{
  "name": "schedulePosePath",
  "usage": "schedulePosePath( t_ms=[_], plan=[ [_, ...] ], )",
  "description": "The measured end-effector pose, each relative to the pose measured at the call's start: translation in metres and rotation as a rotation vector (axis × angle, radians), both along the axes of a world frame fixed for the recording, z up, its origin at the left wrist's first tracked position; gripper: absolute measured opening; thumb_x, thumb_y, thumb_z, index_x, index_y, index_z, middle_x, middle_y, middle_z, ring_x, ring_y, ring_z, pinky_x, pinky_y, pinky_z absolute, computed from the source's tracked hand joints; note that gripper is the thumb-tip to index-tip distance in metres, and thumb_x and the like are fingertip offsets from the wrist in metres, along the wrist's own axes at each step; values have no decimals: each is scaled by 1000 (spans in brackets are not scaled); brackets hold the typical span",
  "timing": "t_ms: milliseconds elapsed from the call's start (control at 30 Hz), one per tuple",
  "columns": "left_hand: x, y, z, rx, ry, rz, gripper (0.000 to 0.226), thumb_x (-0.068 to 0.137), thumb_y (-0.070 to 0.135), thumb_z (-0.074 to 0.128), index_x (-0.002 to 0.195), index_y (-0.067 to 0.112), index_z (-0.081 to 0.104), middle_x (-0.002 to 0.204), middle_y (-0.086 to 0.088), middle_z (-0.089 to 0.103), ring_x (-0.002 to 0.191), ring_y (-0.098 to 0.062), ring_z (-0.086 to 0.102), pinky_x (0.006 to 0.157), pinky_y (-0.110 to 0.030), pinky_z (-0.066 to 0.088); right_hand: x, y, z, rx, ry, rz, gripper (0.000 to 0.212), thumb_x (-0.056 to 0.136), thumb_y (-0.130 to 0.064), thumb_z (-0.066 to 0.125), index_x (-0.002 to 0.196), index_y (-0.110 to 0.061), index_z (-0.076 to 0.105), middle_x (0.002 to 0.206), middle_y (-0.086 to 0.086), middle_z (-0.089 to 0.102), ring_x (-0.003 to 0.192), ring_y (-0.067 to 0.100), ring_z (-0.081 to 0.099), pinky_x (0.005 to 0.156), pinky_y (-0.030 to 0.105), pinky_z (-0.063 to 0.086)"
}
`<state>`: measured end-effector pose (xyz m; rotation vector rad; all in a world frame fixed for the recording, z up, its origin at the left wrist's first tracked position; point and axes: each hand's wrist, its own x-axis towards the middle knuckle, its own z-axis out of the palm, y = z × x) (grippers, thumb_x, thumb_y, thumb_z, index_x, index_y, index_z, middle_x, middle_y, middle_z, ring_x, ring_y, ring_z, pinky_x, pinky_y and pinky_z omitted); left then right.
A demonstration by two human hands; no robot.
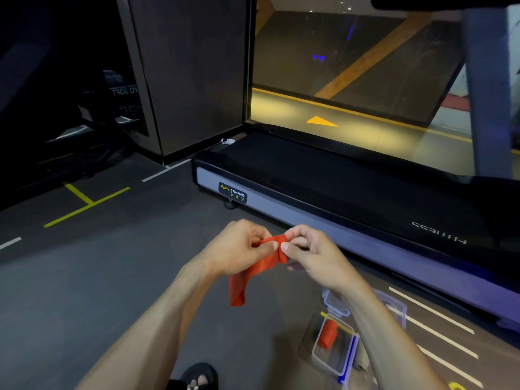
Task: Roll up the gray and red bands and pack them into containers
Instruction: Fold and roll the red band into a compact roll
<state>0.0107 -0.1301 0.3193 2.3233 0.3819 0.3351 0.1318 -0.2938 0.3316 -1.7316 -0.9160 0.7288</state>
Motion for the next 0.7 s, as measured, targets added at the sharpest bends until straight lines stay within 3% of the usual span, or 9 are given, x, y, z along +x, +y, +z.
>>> schedulePosePath(
  t_ms=[67, 133, 233, 433, 600, 700],
  plan=[
    [1, -1, 1, -45, 7, -10, 25, 90, 47, 61, 82, 25, 71, 70, -1, 74, 65, -20, 69, 68, -42, 58, 0, 0, 1, 15, -12, -29, 9, 100, -8, 63, 107, -3, 62, 91, 19, 75, 81, 22, 68, 83, 47, 60],
    [1, 0, 0, -43, 23, -16, 25, 92, 46, 62, 83, 25, 72, 71, 0, 74, 65, -16, 70, 71, -45, 58, 1, 1, -1, 13, -36, -50, 6, 99, -8, 65, 104, -6, 63, 88, 16, 76, 80, 22, 69, 84, 48, 59],
    [1, 1, 1, 35, 59, -37, 21, 96, 39, 66, 81, 24, 71, 70, 6, 72, 63, -6, 65, 71, -42, 57, 3, 0, -3, -3, -78, -75, 5, 97, -10, 67, 101, -9, 64, 83, 10, 77, 77, 20, 69, 84, 49, 58],
    [1, 4, 3, 112, 67, -15, 27, 96, 44, 66, 73, 30, 66, 63, 5, 65, 57, -4, 54, 64, -34, 50, 4, 0, -3, 42, -93, -116, 9, 93, -9, 73, 98, -9, 64, 86, 14, 75, 75, 20, 67, 82, 48, 59],
    [-1, 1, 3, 11, -19, -68, 30, 97, 40, 67, 69, 31, 65, 52, 12, 48, 51, -3, 40, 54, -21, 33, 3, 2, -1, 72, -68, -138, 17, 89, -4, 77, 90, -9, 60, 86, 15, 73, 72, 17, 68, 77, 45, 61],
    [-1, 1, 2, -83, -35, -116, 26, 98, 37, 67, 76, 24, 69, 57, 1, 52, 55, -4, 40, 56, -27, 35, 5, 3, -2, 84, -48, -134, 18, 87, -3, 79, 93, -8, 62, 79, 8, 70, 68, 17, 67, 72, 41, 61]
  ],
)
